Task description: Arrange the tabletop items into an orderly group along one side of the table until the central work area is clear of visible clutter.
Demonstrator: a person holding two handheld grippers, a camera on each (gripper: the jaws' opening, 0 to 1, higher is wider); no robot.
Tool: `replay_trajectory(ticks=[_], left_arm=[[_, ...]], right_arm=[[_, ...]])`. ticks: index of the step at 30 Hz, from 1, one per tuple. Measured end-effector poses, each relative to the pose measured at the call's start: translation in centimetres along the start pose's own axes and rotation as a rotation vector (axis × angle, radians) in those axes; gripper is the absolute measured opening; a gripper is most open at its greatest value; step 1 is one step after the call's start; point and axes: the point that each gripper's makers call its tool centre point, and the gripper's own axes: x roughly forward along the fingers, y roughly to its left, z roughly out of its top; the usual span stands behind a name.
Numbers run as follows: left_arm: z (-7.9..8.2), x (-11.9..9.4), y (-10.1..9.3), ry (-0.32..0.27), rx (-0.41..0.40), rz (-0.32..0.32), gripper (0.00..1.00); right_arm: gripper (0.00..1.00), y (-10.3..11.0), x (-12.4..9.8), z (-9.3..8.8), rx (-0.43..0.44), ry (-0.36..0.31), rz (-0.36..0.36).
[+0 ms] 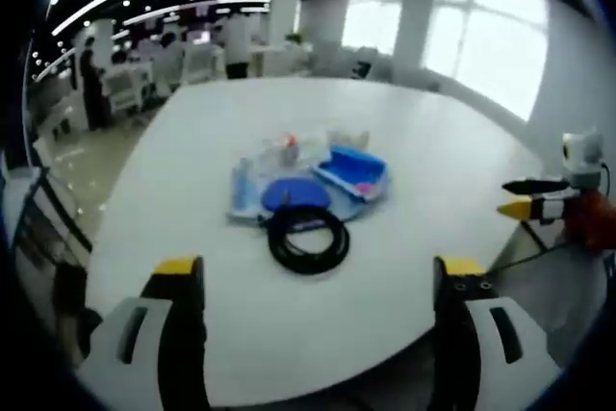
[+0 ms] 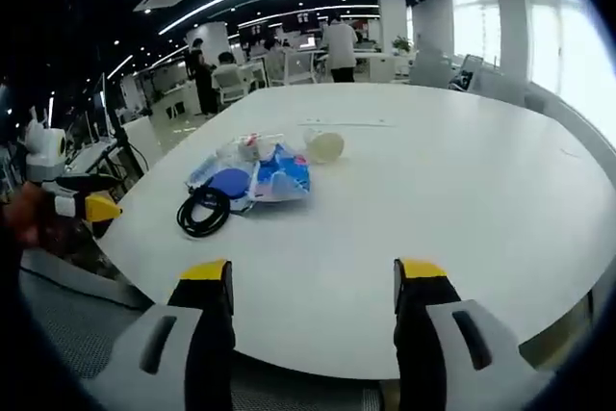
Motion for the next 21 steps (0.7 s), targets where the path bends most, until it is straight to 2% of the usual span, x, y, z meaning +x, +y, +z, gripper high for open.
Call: replay_trajectory(ticks=[21], left_arm=[[-0.12,0.18,-0.17,0.008,0.008,-0.001,0.96]], right_arm=[[0.66,-0.01,0.05,-0.25,0.004,0.009,0.004]])
